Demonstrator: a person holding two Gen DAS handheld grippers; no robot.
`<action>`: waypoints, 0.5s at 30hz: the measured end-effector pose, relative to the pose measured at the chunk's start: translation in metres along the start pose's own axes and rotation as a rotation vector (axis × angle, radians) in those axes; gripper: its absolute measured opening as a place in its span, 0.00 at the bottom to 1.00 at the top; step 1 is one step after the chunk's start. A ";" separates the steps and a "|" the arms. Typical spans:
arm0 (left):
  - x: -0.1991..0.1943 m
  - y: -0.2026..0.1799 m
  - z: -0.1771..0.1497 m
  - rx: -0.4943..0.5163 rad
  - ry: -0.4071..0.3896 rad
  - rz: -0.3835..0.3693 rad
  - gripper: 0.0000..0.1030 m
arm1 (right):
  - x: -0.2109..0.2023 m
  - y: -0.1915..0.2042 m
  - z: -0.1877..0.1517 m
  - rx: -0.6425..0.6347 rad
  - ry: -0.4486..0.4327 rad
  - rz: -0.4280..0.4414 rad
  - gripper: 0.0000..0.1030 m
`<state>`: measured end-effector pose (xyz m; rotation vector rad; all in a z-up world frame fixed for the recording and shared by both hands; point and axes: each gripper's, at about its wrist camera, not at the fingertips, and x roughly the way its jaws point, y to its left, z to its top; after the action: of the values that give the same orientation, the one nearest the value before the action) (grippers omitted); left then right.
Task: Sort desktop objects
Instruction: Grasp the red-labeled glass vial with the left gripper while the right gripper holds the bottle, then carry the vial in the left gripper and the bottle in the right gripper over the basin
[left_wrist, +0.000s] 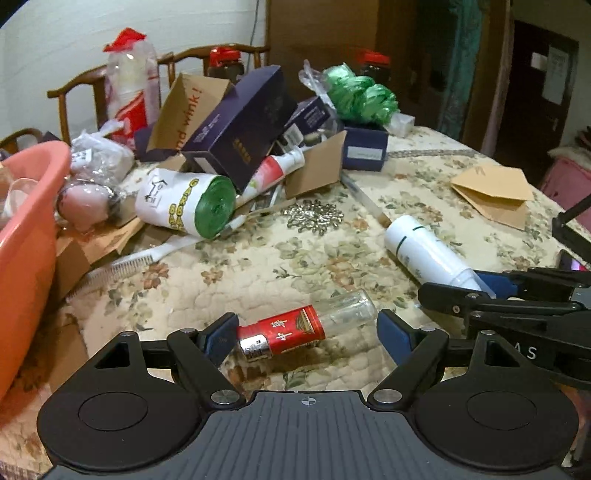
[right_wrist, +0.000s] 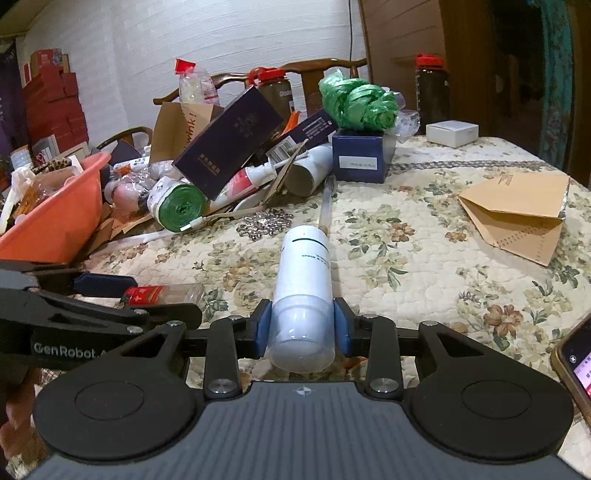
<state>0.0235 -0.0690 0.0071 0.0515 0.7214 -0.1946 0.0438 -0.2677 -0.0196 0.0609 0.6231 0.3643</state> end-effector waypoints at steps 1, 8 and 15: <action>-0.002 0.000 -0.001 0.002 -0.010 0.009 0.79 | -0.001 0.002 0.000 0.005 0.001 -0.011 0.38; -0.038 0.010 -0.005 0.000 -0.094 0.019 0.80 | -0.026 0.020 -0.009 0.025 0.000 0.031 0.38; -0.083 0.028 -0.010 -0.035 -0.177 0.011 0.80 | -0.051 0.046 -0.003 0.016 -0.010 0.101 0.38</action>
<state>-0.0385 -0.0273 0.0542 0.0048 0.5482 -0.1740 -0.0108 -0.2429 0.0147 0.1100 0.6141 0.4562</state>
